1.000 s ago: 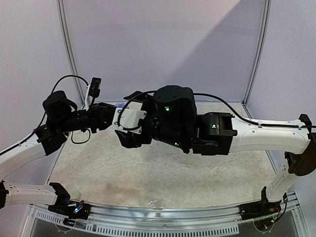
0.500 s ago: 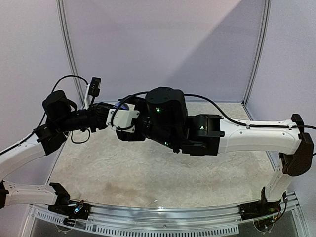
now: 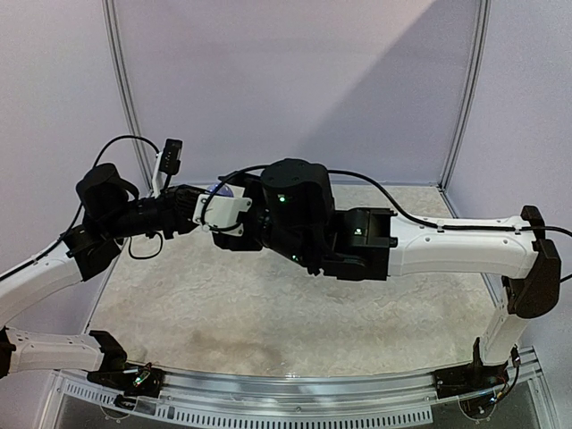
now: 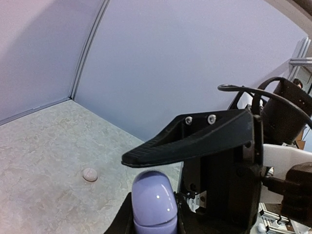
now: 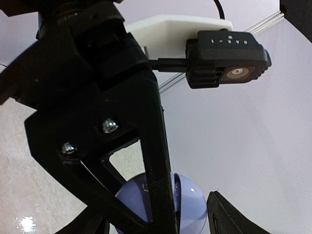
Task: Insert the wireless bluetooth earbuds into the charging case
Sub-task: Pass from the left arm to the right
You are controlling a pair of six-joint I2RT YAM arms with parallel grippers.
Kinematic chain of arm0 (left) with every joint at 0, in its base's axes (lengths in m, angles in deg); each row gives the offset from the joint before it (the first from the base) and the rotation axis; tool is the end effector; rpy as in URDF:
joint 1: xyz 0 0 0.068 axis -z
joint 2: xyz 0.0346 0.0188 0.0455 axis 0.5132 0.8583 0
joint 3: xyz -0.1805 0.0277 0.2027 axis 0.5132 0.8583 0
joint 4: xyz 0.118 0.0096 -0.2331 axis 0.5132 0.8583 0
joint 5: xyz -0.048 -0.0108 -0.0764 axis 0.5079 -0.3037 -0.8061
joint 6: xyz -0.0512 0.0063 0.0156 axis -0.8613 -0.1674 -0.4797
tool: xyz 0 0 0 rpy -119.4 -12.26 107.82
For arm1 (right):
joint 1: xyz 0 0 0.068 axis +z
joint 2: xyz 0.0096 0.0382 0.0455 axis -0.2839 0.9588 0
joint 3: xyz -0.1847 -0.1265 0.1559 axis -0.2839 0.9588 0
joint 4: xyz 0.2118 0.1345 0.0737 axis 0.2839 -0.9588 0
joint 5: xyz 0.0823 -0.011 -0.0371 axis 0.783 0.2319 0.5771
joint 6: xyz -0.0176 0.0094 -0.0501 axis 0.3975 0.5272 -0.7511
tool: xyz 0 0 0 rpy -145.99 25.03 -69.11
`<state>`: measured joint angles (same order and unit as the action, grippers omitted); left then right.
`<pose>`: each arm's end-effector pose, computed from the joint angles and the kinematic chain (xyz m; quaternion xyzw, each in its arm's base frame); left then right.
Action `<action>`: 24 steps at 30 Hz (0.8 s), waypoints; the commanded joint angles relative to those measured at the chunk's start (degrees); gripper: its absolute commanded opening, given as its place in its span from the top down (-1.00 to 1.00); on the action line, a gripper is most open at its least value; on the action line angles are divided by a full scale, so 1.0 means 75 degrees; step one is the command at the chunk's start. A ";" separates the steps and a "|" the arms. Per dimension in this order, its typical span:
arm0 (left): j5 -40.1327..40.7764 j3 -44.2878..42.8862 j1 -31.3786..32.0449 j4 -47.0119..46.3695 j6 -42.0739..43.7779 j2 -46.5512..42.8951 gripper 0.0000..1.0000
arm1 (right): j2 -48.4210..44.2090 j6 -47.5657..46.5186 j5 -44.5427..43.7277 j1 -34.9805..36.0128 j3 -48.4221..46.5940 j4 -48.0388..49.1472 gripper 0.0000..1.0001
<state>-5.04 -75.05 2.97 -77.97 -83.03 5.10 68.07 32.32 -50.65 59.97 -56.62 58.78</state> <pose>0.1715 -0.1432 0.3484 0.2755 0.6296 -0.5660 0.4554 0.1192 0.4248 0.3800 -0.5679 0.4846 -0.0092 0.6653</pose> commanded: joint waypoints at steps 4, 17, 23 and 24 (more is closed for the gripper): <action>-0.0064 -0.0081 -0.0048 -0.0090 -0.0002 -0.0055 1.00 | 0.0238 -0.0191 -0.0360 -0.0112 -0.0148 0.0374 -0.19; 0.0136 -0.0123 -0.0048 0.0096 -0.0023 0.0184 1.00 | 0.0164 -0.0712 -0.0223 0.0014 -0.0210 0.0730 0.52; 0.0439 -0.0067 -0.0047 0.0223 0.0048 0.0167 0.75 | 0.0131 -0.0477 -0.0206 0.0022 -0.0077 0.0704 0.67; 0.0477 -0.0055 -0.0048 0.0230 0.0062 0.0156 0.63 | 0.0124 -0.0402 -0.0207 0.0014 -0.0048 0.0721 0.68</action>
<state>-3.51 -75.25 2.95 -78.43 -82.77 5.47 68.99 28.08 -52.57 59.62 -56.62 60.47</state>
